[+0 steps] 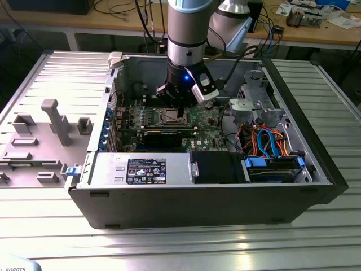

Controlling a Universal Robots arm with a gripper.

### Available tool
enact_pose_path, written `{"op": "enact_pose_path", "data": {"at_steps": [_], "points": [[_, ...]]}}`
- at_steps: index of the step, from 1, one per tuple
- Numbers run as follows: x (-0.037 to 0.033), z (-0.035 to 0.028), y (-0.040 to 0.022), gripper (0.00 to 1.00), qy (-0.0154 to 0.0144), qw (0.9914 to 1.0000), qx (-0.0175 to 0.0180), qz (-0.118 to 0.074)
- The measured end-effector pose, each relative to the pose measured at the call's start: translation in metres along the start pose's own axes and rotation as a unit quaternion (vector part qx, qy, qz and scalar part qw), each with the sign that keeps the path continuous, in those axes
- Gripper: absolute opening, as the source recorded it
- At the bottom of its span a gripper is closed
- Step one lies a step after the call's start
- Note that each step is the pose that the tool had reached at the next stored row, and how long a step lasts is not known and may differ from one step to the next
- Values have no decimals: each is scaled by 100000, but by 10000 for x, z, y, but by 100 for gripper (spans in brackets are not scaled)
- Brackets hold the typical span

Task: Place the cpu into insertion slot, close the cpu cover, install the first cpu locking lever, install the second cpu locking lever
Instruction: 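Install the second cpu locking lever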

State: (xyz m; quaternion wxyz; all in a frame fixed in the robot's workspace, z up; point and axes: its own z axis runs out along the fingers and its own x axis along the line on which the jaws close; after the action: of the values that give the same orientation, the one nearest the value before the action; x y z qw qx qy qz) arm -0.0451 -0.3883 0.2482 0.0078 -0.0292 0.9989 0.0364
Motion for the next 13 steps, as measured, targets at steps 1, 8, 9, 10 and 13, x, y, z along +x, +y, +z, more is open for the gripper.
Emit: {"op": "enact_pose_path", "data": {"at_steps": [1, 8, 9, 10, 13], "points": [[0, 0, 0, 11, 0, 100000, 3, 1], [3, -2, -41, 11, -21, 99999, 5, 322], [3, -2, -43, 11, -40, 99998, 12, 587], [3, -3, -53, 11, -50, 99998, 6, 689], [13, -6, -103, 11, -49, 99998, 5, 704]]}}
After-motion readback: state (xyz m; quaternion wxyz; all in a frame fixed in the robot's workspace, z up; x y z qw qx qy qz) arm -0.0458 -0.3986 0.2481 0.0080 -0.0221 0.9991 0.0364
